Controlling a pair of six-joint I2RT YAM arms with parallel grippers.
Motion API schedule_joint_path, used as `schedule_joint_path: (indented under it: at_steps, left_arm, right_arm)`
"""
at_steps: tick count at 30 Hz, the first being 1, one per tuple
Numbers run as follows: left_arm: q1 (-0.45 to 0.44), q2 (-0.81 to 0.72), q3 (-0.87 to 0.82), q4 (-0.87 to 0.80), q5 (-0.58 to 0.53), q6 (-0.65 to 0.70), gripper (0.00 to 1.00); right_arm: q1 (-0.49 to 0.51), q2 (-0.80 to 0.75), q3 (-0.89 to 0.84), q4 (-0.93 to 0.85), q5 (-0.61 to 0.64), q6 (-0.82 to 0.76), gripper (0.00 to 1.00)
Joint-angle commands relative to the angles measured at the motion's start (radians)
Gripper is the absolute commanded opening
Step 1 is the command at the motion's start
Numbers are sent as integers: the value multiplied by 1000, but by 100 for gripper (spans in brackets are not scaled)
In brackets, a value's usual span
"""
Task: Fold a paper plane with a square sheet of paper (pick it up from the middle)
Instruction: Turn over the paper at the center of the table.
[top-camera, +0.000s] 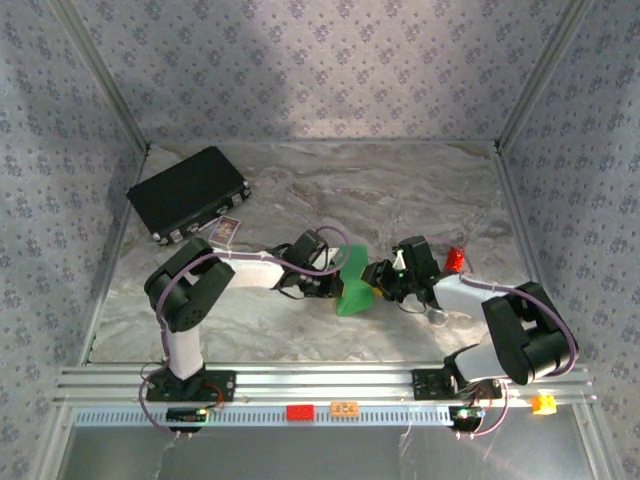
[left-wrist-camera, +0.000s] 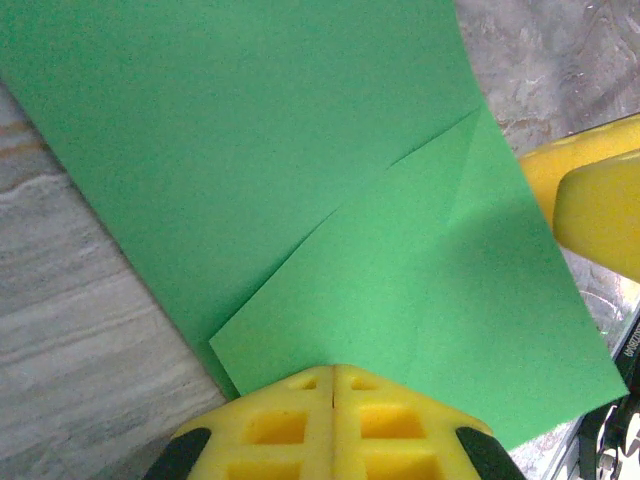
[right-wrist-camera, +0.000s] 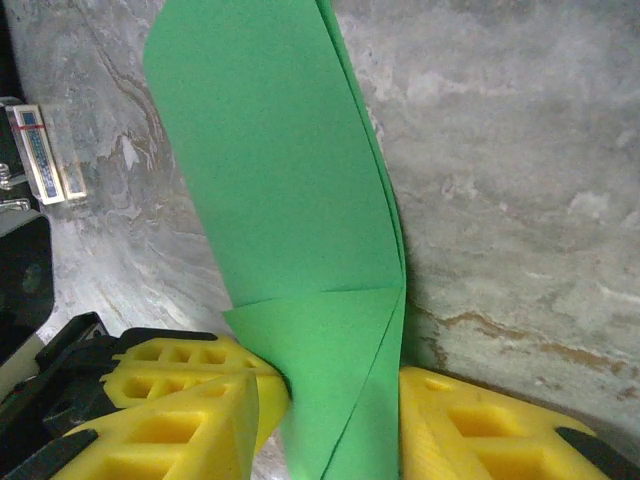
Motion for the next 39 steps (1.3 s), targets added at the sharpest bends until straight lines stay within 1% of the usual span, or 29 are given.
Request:
schedule_joint_path:
  at_steps: [1, 4, 8, 14, 21, 24, 39]
  left_arm:
    - [-3, -12, -19, -51, 5, -2, 0]
    - [-2, -12, -19, -52, 5, -2, 0]
    - [-1, -12, -19, -54, 5, 0, 0]
    - [0, -16, -22, -56, 1, 0, 0]
    - [-1, -18, -26, -49, -1, -5, 0]
    - [0, -17, -23, -51, 4, -7, 0]
    - [-1, -17, -20, -49, 2, -11, 0]
  right_arm:
    - [-6, 29, -6, 28, -33, -13, 39]
    - [-7, 25, -14, 31, -12, -11, 39]
    - [-9, 33, -21, 62, -24, -13, 37]
    - [-21, 39, -37, 103, -37, -24, 31]
    - [-30, 44, -46, 126, -43, -49, 27]
    - [-33, 45, -53, 137, -44, -54, 22]
    - [-42, 71, -68, 201, -66, -51, 20]
